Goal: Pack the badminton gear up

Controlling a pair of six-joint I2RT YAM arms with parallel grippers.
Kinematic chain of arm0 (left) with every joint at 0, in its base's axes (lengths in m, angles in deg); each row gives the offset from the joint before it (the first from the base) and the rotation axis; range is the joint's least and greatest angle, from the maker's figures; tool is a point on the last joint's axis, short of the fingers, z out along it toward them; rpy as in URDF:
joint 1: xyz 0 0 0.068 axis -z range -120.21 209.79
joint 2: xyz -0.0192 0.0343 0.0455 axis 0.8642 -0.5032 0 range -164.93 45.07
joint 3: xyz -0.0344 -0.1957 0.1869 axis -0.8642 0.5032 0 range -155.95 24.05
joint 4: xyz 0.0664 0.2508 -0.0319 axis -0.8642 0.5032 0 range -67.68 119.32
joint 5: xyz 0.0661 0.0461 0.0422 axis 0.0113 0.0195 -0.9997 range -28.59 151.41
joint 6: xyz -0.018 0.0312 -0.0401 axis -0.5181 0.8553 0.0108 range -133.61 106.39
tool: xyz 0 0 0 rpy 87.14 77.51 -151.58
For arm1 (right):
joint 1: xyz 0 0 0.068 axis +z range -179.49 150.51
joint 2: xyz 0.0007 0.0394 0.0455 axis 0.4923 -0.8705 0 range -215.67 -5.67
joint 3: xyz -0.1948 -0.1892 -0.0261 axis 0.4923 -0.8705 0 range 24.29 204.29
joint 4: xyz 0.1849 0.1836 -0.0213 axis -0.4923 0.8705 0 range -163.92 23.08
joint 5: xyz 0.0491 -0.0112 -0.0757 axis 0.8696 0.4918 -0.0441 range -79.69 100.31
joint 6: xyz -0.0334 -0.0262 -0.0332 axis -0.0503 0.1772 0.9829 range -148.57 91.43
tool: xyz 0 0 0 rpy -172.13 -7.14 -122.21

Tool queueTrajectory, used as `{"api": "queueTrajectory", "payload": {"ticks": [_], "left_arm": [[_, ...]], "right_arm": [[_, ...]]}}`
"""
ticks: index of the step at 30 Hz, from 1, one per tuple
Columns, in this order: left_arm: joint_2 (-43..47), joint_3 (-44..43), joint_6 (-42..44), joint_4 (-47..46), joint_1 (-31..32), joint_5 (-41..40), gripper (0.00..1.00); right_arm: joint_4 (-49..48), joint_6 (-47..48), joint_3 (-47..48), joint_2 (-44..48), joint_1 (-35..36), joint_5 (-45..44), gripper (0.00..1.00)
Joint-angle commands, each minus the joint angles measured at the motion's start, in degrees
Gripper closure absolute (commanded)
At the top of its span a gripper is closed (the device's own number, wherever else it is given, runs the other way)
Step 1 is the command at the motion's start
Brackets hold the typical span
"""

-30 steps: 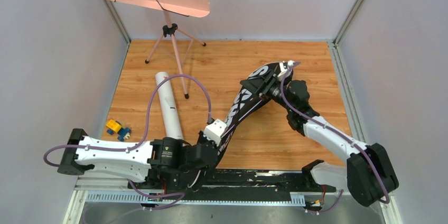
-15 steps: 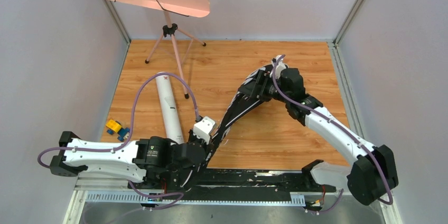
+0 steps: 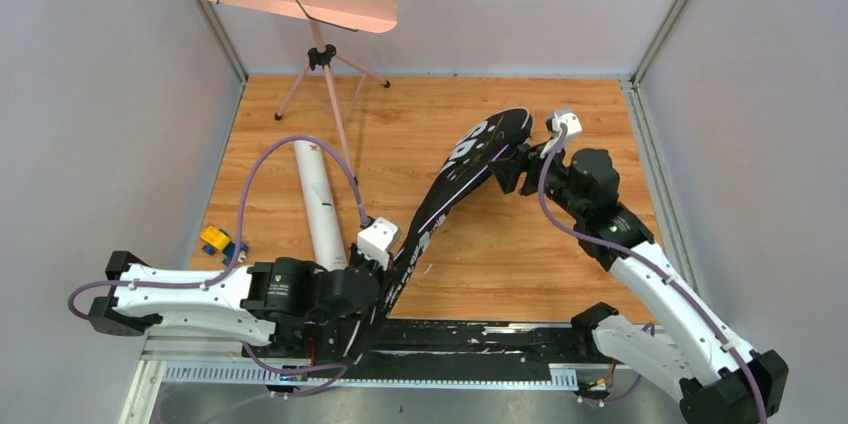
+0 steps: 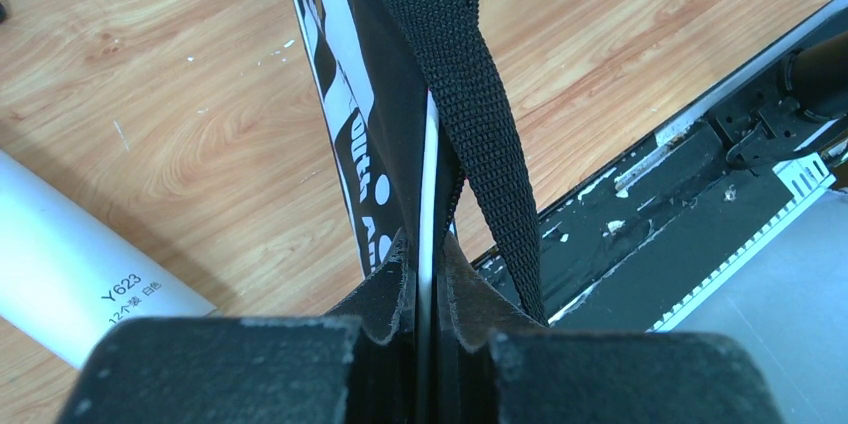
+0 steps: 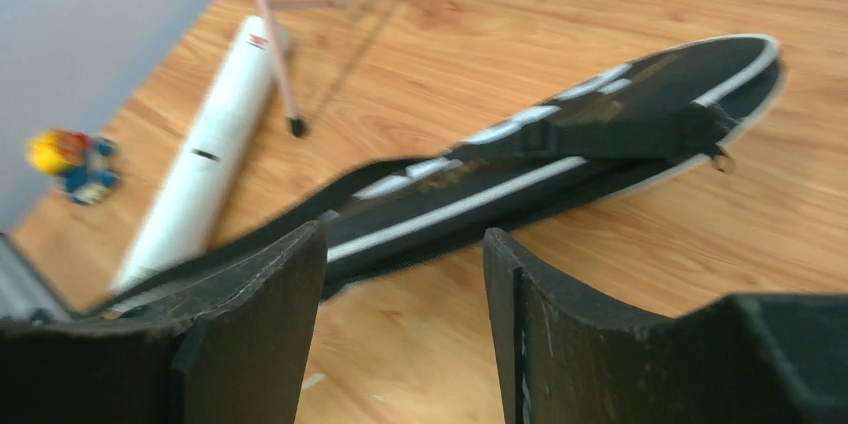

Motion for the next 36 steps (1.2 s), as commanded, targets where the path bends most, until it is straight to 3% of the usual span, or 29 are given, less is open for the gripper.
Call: {"api": "queueTrajectory", "payload": {"ticks": [1,5,10,20,36], "left_arm": [[1.28,-1.06,-0.30,-5.77,-0.24,-4.74,1.00],[0.28,-1.29,0.22,-6.08,-0.20,-4.69,1.00],[-0.98,-1.82,0.24,-6.44,-0.23,-3.72,1.00],[-2.20,-4.52,0.86,-3.98,-0.20,-1.25,1.00],[3.31,-3.95,1.74,-1.07,-0.20,-1.89,1.00]], "right_arm": [[-0.63,17.75,-8.53,4.92,-0.20,-7.61,0.39],[-3.85,26.79,-15.33,9.72,-0.19,-13.83,0.38],[-7.79,36.02,-18.61,12.41,-0.32,-14.36,0.41],[-11.70,44.51,-15.45,-0.51,-5.40,-18.11,0.43],[-26.92,56.57,-18.32,-7.51,-5.72,-14.74,0.51]]}}
